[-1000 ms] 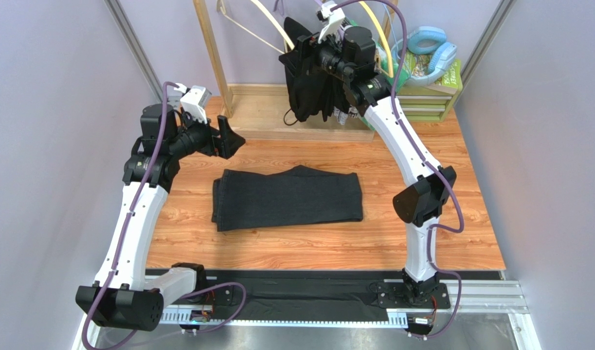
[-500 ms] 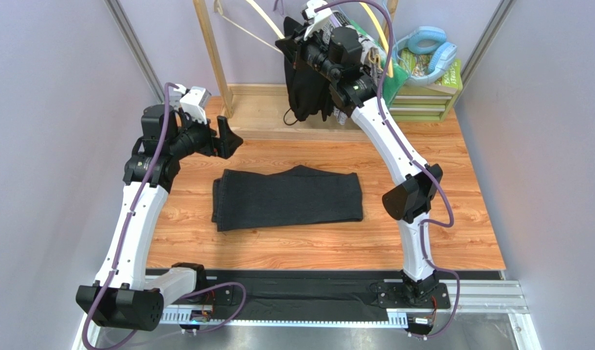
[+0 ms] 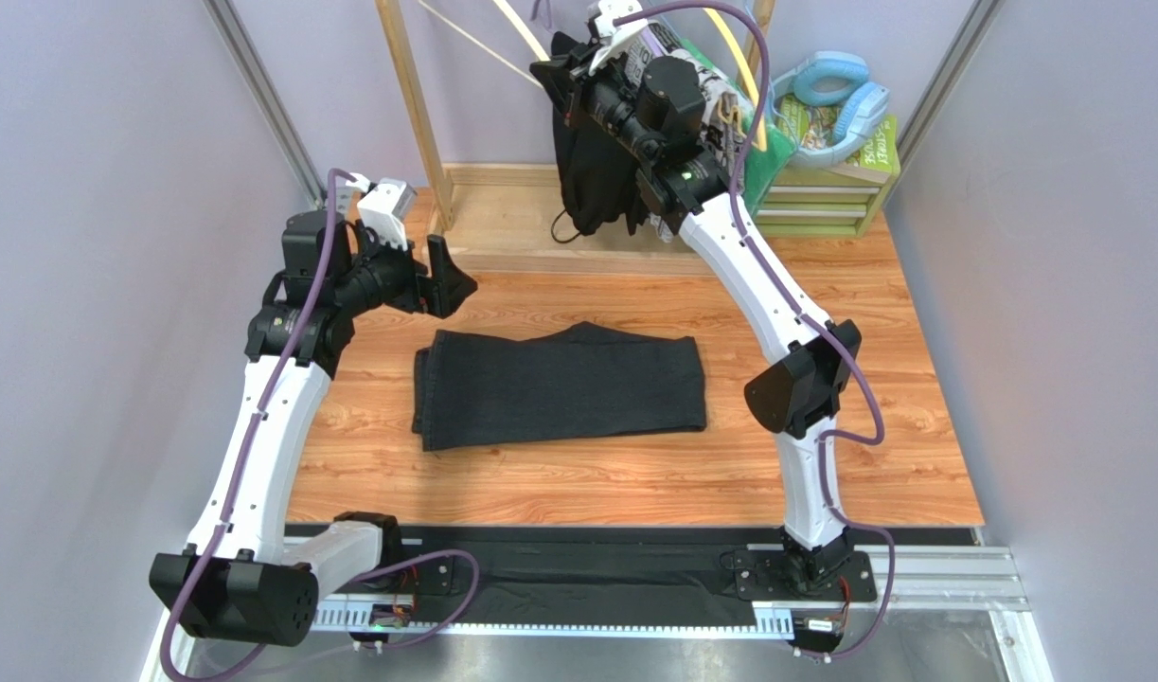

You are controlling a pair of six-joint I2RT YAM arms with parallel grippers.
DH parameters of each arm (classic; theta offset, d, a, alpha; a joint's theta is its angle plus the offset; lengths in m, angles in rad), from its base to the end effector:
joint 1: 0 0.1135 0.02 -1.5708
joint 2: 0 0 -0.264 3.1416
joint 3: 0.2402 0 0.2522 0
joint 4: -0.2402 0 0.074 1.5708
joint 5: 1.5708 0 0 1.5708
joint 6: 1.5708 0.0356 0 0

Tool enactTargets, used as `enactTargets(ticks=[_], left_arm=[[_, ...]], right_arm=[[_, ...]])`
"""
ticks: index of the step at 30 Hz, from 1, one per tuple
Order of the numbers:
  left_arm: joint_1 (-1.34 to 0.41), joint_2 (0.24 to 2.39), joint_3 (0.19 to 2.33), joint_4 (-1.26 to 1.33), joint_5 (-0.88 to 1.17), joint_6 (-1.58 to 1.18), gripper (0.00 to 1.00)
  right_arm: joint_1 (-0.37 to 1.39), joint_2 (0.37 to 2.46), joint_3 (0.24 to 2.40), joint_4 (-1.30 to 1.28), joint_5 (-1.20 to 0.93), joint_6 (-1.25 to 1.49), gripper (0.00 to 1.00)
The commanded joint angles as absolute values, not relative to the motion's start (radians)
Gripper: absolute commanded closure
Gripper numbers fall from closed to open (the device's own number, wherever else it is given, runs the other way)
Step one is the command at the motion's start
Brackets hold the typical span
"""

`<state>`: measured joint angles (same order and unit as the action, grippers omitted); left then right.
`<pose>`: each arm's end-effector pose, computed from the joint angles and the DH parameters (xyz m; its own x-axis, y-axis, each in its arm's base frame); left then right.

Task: Place the trousers on the hanger
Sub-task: Grab a hanger with the right arm

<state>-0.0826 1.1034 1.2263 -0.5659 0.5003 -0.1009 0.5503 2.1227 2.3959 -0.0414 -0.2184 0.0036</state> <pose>0.2297 -0.0362 0.3936 -0.4758 -0.0493 -0.8782 0.4587 0.8380 -0.2956 0.4085 0.2597 0.4872 0.1933 0.1227 -0.9734 -0.6910 0.7214 -0.0463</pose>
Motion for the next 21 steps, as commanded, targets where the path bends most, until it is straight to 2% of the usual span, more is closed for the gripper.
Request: enactTargets(ticks=[1,8,21], left_arm=[[-0.081,1.081,1.224,-0.569,0.525,-0.106,0.00],[-0.081,1.078,1.242,-0.569,0.497,-0.123,0.00],[-0.074,1.054,1.262,-0.531,0.609,-0.236,0.00]], right_arm=[[0.546,1.993,2.401,0.137,-0.186,-0.031,1.00],[0.546,1.836,2.162,0.092,-0.192,-0.141,1.00],[0.558,1.501,1.654,0.005,-0.236,-0.334,1.00]])
